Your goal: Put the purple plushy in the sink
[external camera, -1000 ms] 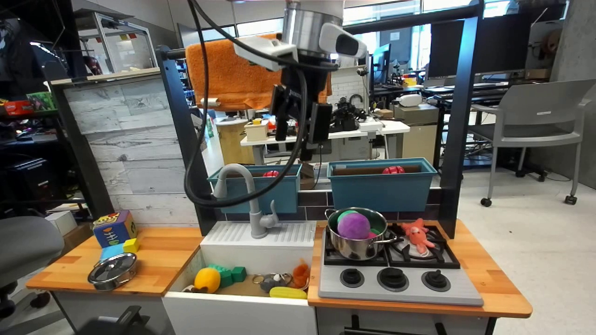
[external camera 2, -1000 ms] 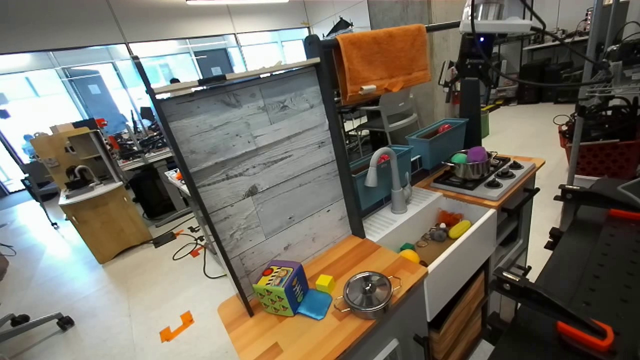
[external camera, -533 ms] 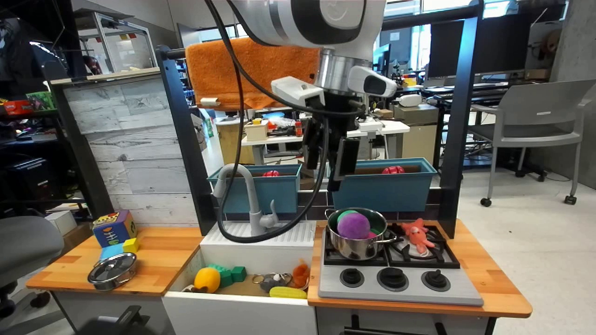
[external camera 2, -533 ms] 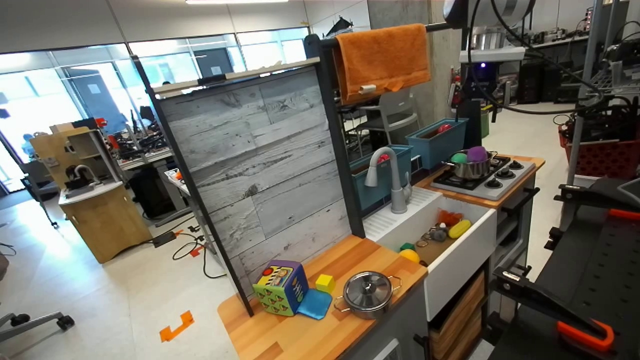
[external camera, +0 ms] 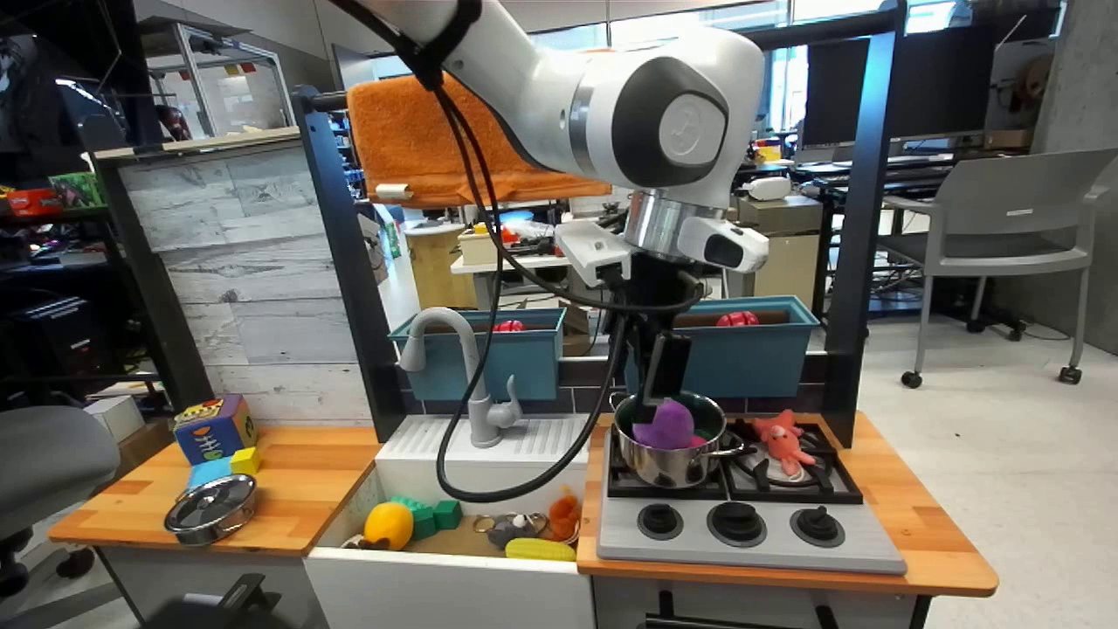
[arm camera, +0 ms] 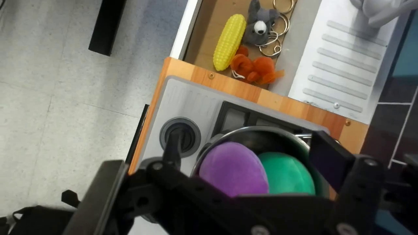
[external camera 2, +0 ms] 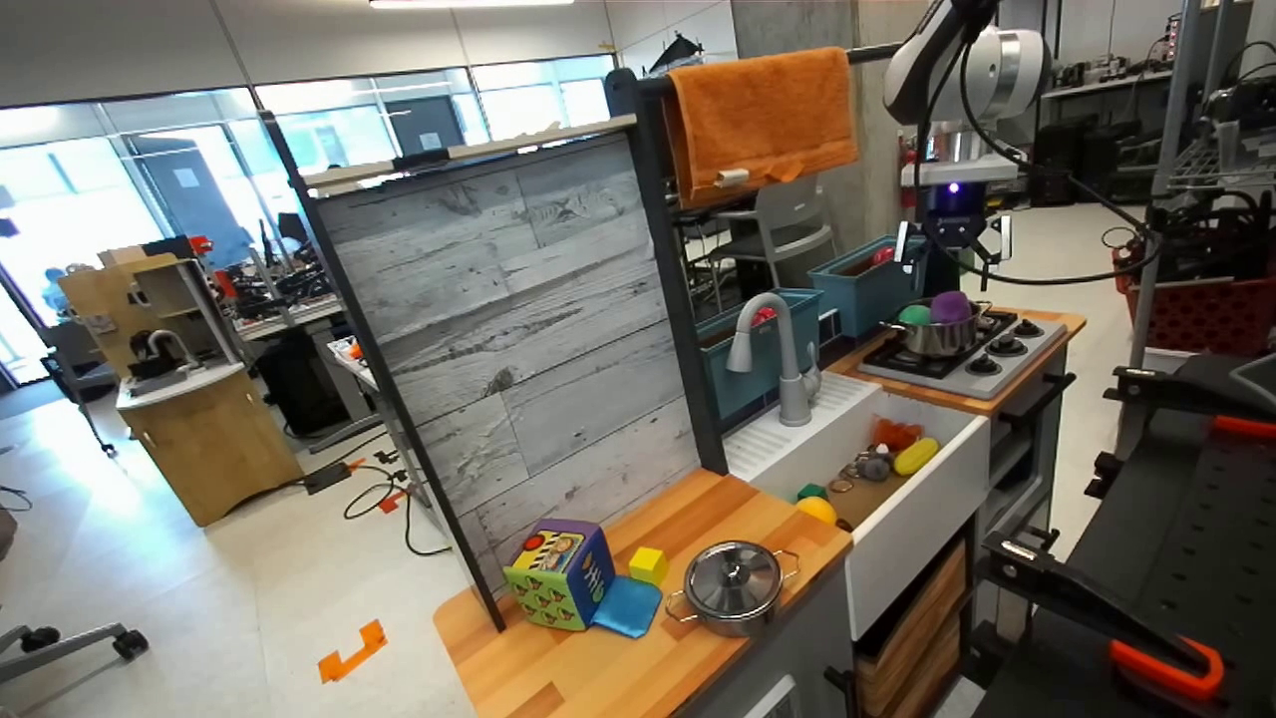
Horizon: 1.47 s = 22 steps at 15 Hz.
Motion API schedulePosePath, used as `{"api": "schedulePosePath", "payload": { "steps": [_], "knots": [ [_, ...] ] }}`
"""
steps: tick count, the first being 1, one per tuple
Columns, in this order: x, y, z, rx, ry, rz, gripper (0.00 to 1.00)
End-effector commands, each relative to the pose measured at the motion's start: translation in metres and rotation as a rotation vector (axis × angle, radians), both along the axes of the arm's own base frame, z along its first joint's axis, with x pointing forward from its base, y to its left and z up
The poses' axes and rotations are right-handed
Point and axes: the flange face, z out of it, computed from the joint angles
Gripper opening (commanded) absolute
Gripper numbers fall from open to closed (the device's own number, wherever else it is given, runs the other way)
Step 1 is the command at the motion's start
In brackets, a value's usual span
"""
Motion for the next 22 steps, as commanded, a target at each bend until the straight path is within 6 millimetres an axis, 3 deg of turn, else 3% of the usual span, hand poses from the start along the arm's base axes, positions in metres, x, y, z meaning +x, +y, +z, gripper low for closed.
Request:
{"api": "schedulePosePath", "payload": {
  "steps": [1, 6, 7, 9, 15, 18, 22],
  "knots": [
    [0.008, -0.018, -0.019, -0.009, 0.016, -0.084, 1.0],
    [0.006, -0.039, -0.026, -0.088, 0.025, -0.188, 0.99],
    [0.006, -0.04, -0.027, -0.099, 0.033, -0.197, 0.74],
    [0.007, -0.039, -0.03, -0.107, 0.037, -0.211, 0.69],
    [0.009, -0.036, -0.031, -0.107, 0.048, -0.237, 0.24],
    [0.01, -0.036, -0.018, -0.056, 0.03, -0.238, 0.05],
    [0.01, -0.043, 0.017, 0.046, -0.019, -0.208, 0.06]
  ]
}}
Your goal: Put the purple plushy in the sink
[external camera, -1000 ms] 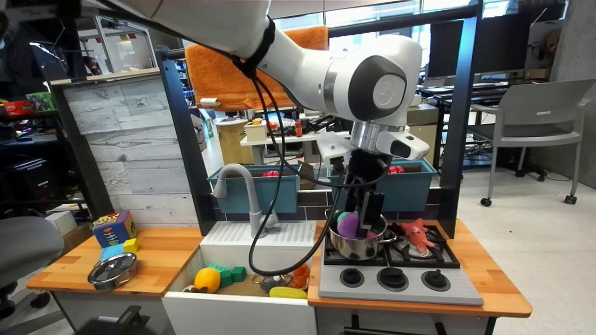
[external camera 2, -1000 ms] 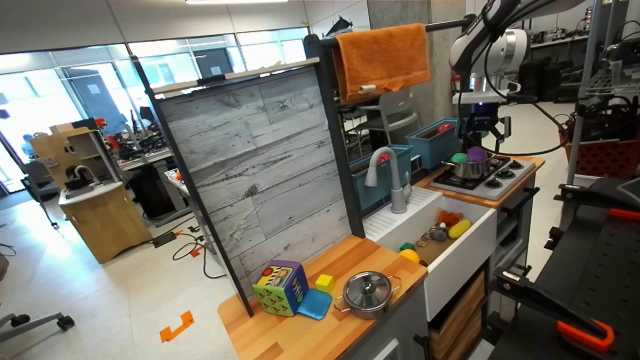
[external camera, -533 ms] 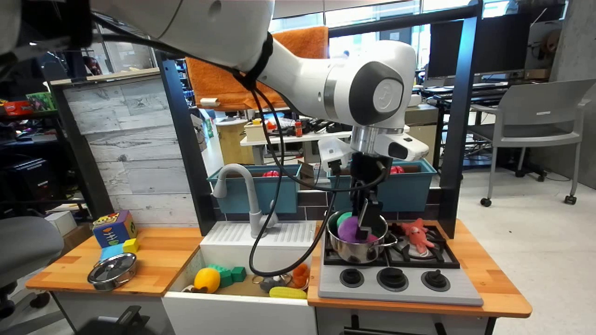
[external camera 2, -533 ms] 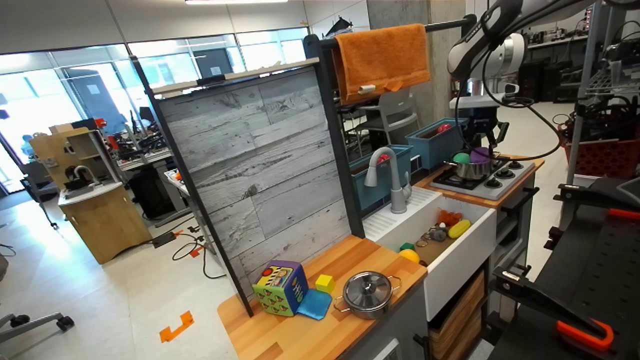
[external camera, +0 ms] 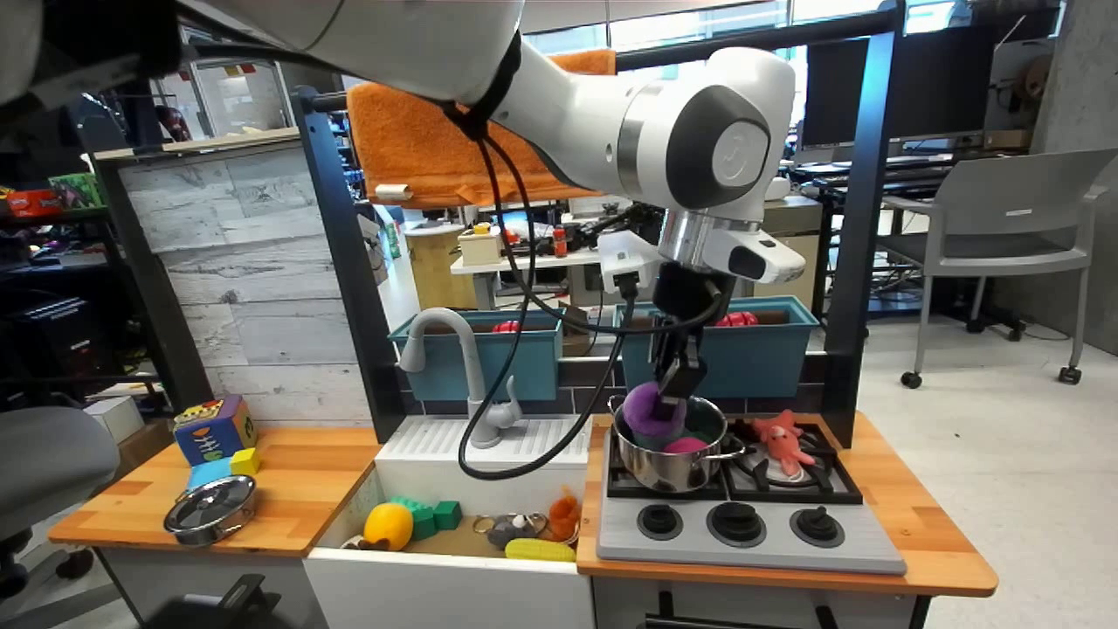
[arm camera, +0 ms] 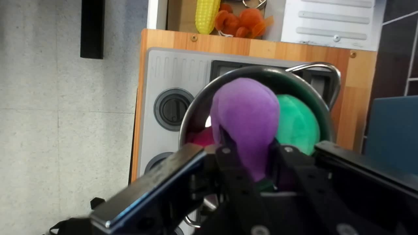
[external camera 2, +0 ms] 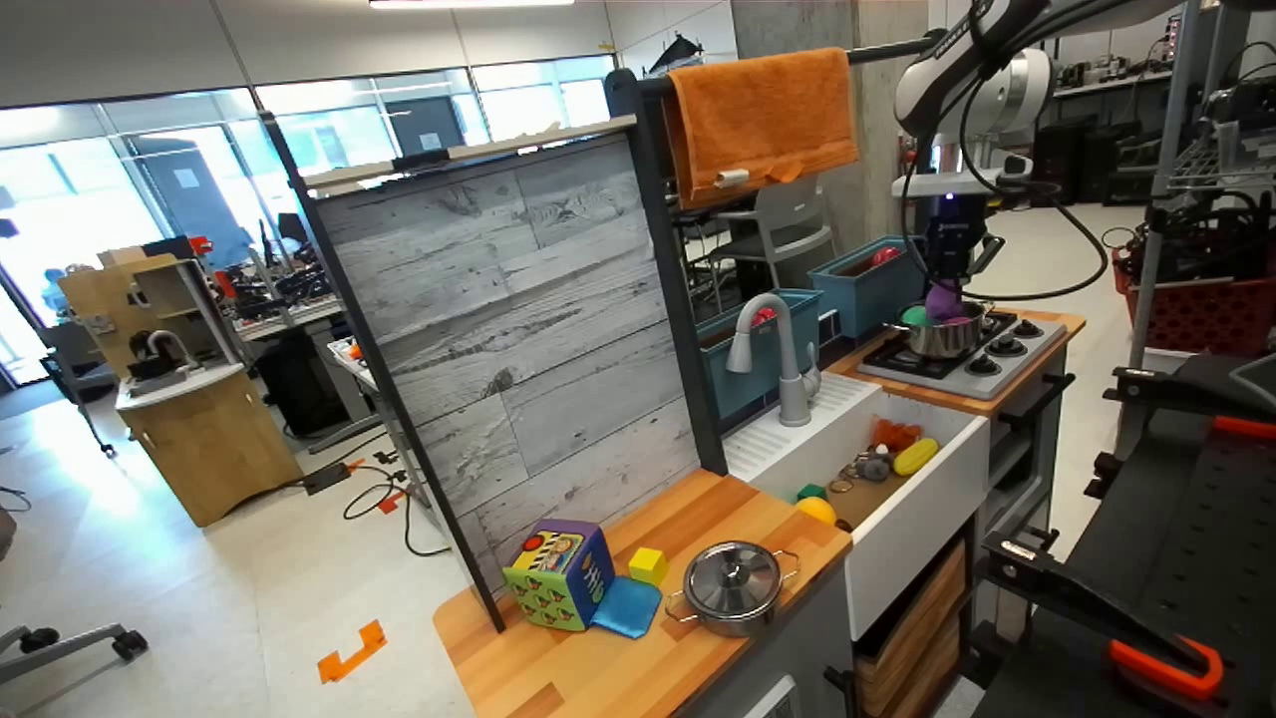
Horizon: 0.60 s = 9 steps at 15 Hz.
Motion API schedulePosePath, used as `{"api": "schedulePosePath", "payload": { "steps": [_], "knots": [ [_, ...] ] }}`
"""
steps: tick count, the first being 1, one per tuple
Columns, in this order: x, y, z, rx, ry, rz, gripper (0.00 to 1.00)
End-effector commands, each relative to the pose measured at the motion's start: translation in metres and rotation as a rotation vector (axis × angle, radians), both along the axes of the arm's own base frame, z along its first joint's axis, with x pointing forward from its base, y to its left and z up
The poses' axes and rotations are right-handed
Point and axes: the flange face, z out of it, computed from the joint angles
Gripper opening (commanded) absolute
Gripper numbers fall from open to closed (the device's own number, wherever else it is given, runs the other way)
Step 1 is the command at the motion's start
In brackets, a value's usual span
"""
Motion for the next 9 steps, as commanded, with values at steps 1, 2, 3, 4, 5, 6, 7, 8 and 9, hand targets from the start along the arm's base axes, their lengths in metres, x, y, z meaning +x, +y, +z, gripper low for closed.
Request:
{"api": "schedulePosePath", "payload": {
  "steps": [1, 2, 3, 4, 5, 6, 7, 8, 9],
  "knots": [
    [-0.003, -0.008, 0.038, 0.121, -0.058, 0.049, 0.06],
    [-0.005, -0.007, 0.048, 0.158, -0.063, 0.075, 0.06],
    [-0.007, -0.002, 0.056, 0.206, -0.063, 0.114, 0.06],
    [-0.008, 0.005, 0.063, 0.247, -0.056, 0.145, 0.06],
    [-0.009, 0.013, 0.07, 0.291, -0.043, 0.18, 0.06],
    [-0.007, 0.025, 0.074, 0.33, -0.02, 0.218, 0.06],
    [-0.007, 0.037, 0.077, 0.369, -0.001, 0.255, 0.06],
    [-0.006, 0.048, 0.078, 0.401, 0.015, 0.295, 0.06],
    [-0.006, 0.057, 0.079, 0.425, 0.033, 0.341, 0.06]
  ]
}}
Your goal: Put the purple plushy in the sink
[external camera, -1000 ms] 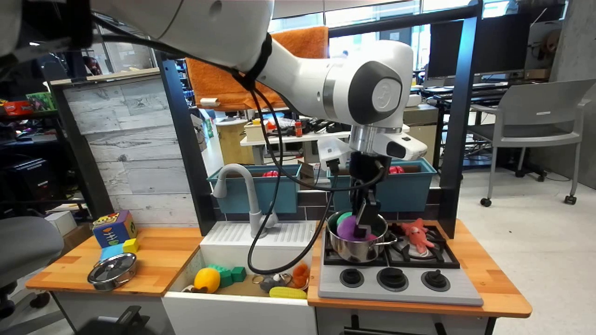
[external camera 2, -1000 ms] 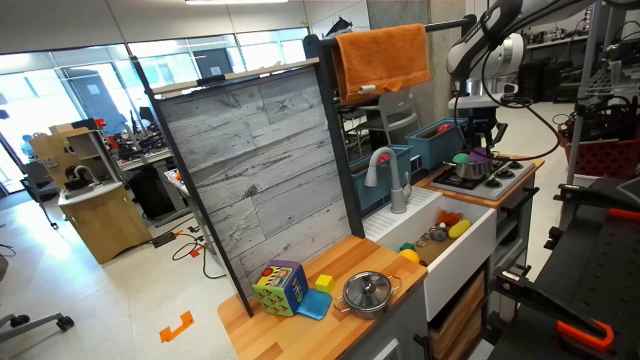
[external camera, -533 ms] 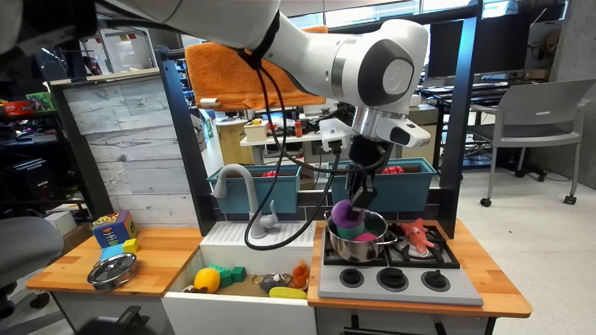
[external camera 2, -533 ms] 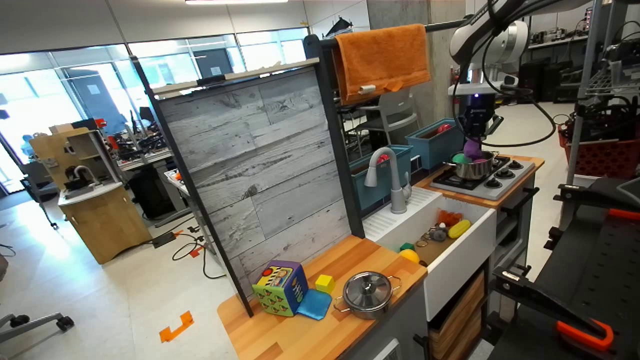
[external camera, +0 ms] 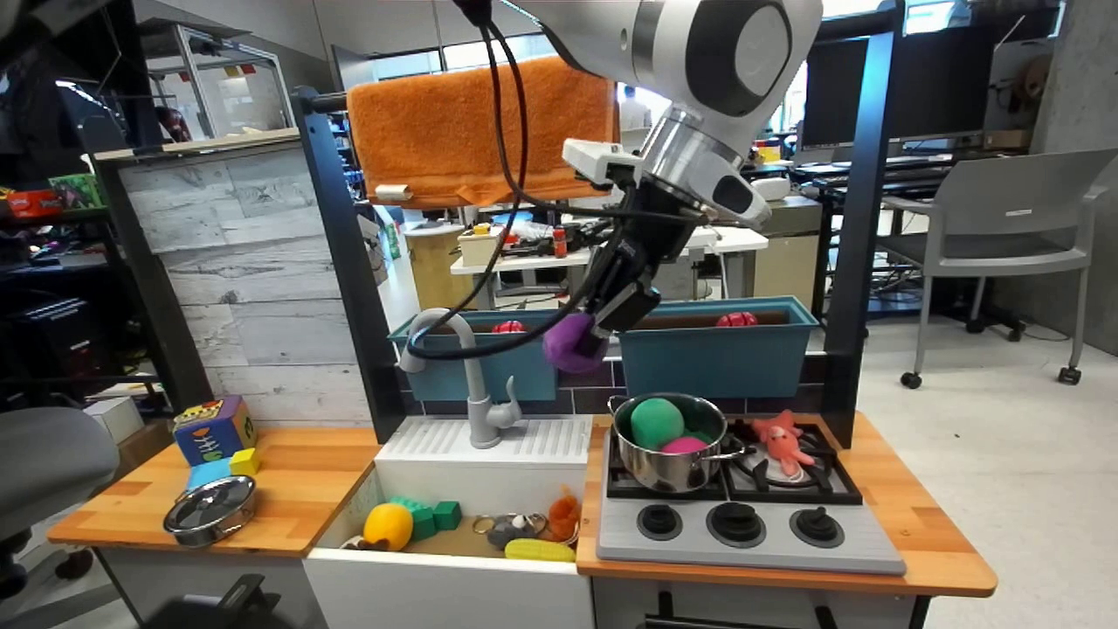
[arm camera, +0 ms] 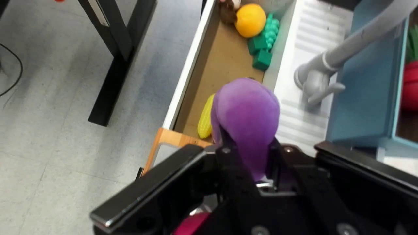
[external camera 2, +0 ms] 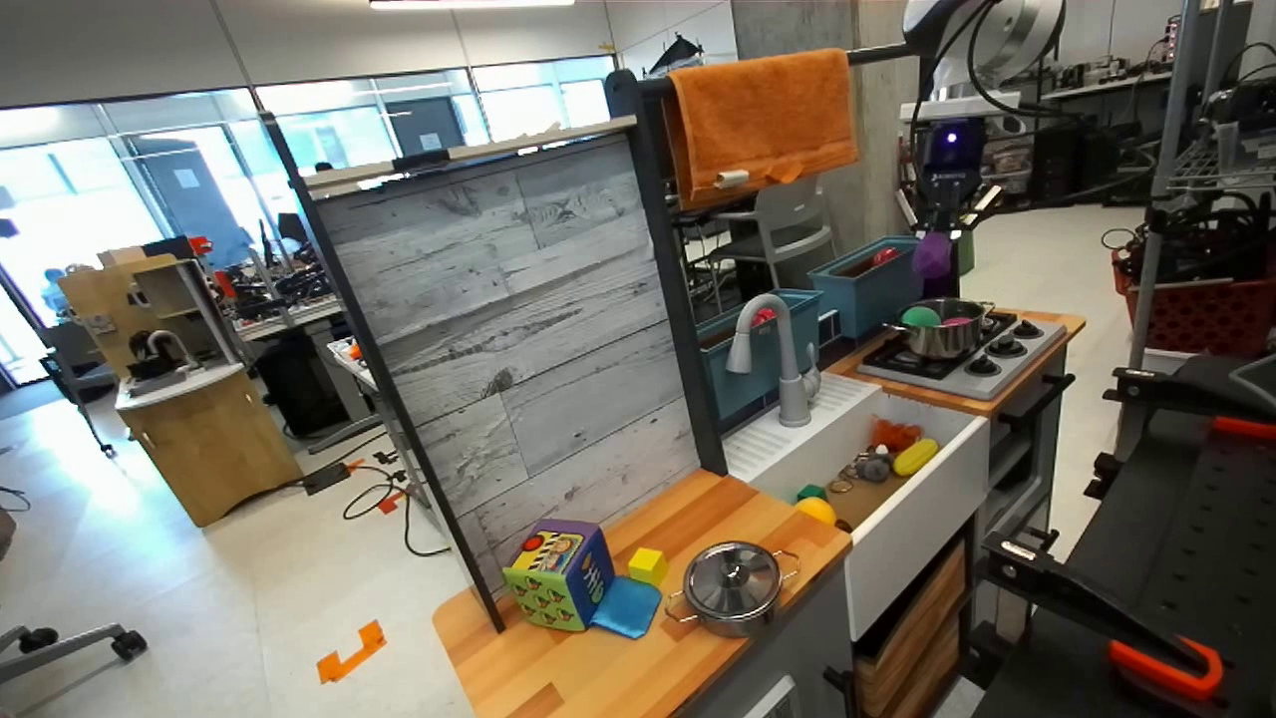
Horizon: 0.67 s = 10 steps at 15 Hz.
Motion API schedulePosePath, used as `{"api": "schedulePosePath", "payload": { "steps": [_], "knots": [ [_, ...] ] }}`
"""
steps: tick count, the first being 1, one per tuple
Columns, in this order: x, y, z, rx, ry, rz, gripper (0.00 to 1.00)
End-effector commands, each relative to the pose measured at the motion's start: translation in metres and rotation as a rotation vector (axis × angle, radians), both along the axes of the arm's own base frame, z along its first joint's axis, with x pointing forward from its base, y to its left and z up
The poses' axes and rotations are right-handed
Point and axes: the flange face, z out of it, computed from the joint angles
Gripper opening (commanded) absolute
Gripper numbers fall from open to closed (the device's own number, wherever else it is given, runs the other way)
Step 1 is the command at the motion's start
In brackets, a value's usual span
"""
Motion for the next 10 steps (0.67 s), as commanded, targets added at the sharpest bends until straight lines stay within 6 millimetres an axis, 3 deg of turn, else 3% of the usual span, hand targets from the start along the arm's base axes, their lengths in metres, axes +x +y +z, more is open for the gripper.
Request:
{"api": "schedulePosePath", "payload": {
  "steps": [1, 3, 6, 10],
  "knots": [
    [0.0, 0.035, 0.011, 0.11, 0.036, 0.158, 0.06],
    [0.001, 0.049, 0.011, 0.142, 0.061, 0.205, 0.48],
    [0.001, 0.059, 0.012, 0.163, 0.074, 0.25, 0.69],
    [0.003, 0.059, 0.013, 0.157, 0.054, 0.271, 0.98]
  ]
}}
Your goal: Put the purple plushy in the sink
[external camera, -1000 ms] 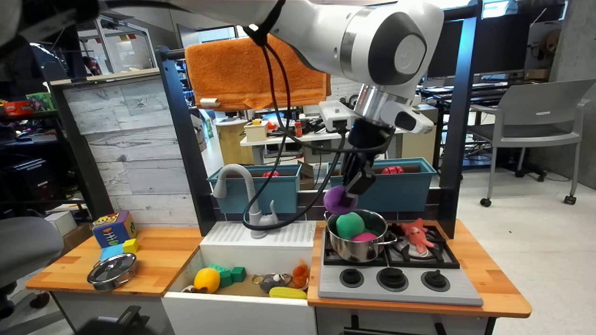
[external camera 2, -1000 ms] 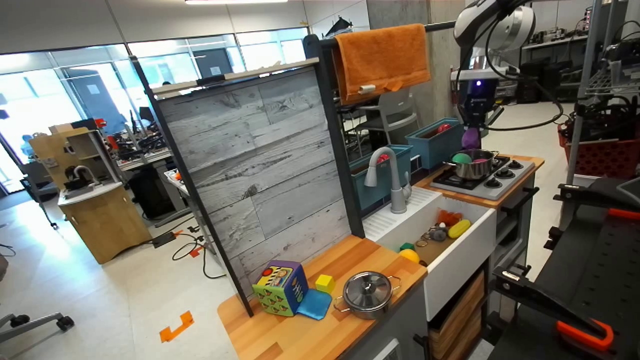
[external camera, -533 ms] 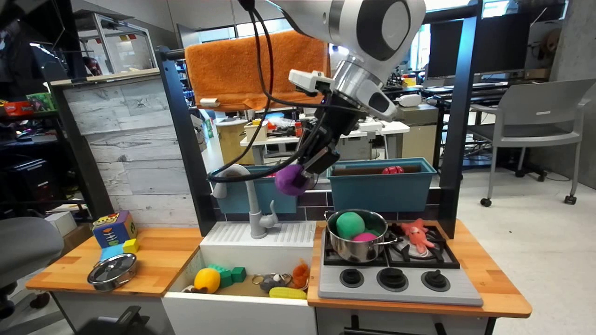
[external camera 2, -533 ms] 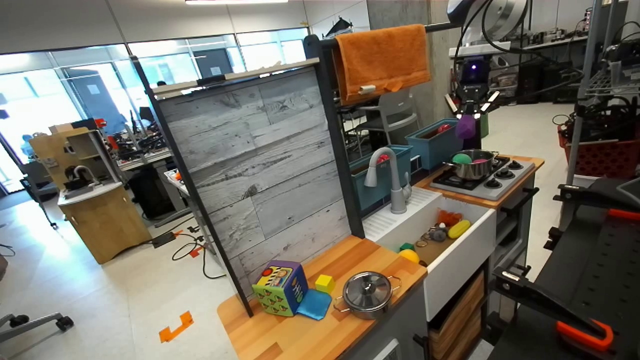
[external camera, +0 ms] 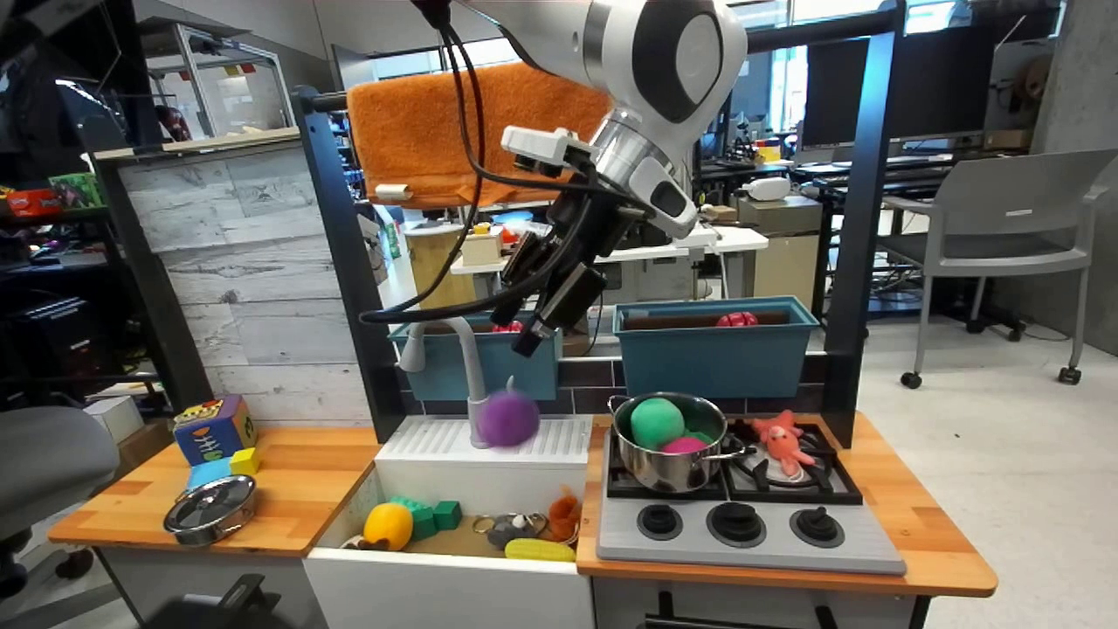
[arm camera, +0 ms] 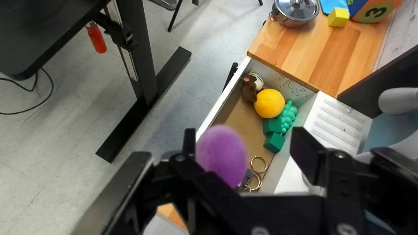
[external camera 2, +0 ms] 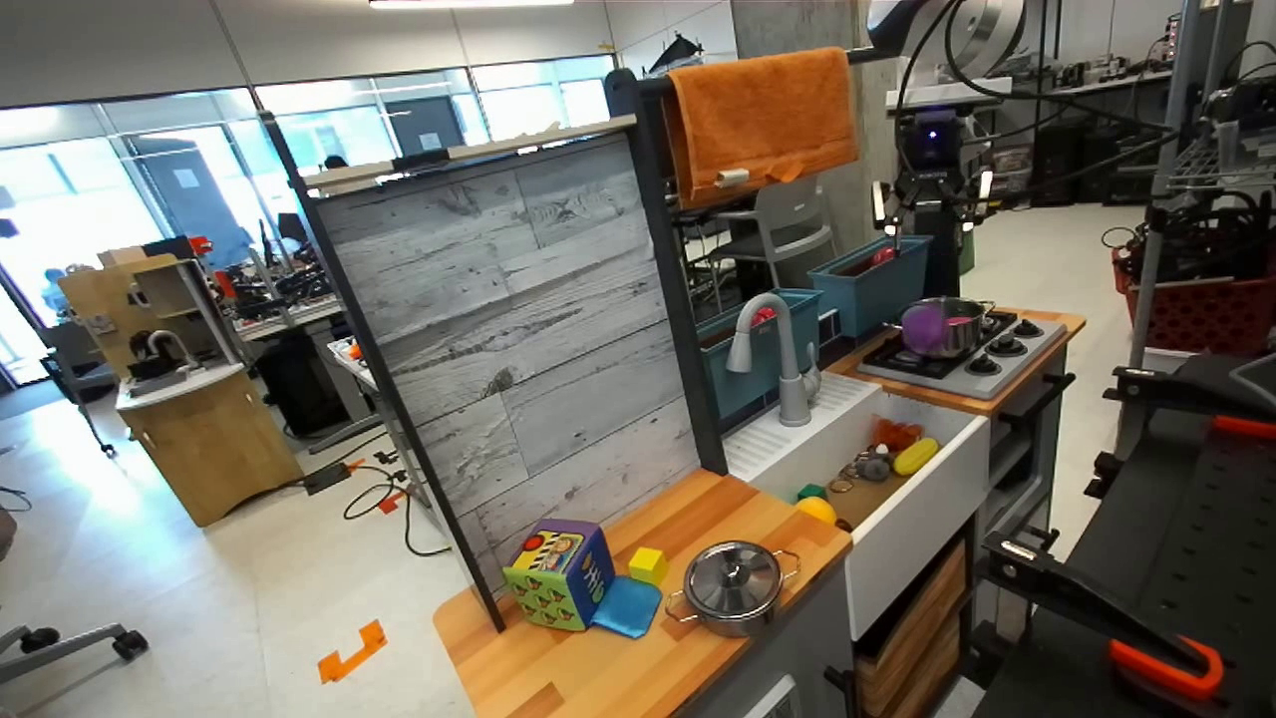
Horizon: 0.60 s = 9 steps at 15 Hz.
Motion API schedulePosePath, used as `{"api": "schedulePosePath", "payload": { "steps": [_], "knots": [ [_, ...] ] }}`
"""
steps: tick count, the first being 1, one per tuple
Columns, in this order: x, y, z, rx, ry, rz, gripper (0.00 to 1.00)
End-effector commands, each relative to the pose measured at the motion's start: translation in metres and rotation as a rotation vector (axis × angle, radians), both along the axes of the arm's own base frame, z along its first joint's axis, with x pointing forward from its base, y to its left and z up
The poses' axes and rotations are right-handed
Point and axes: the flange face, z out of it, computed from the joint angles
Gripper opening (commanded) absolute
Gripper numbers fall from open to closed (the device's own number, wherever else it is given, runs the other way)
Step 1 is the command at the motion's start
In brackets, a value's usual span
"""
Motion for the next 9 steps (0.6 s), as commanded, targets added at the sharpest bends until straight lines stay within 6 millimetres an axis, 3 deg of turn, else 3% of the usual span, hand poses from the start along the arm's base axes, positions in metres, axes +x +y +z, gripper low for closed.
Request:
{"api": "schedulePosePath", "payload": {
  "steps": [1, 7, 9],
  "knots": [
    [0.0016, -0.0035, 0.0109, 0.0, -0.038, 0.019, 1.0],
    [0.0079, -0.0101, 0.0157, -0.021, -0.097, 0.0, 1.0],
    [0.0059, -0.0073, 0.0081, -0.024, -0.07, 0.006, 1.0]
  ]
}}
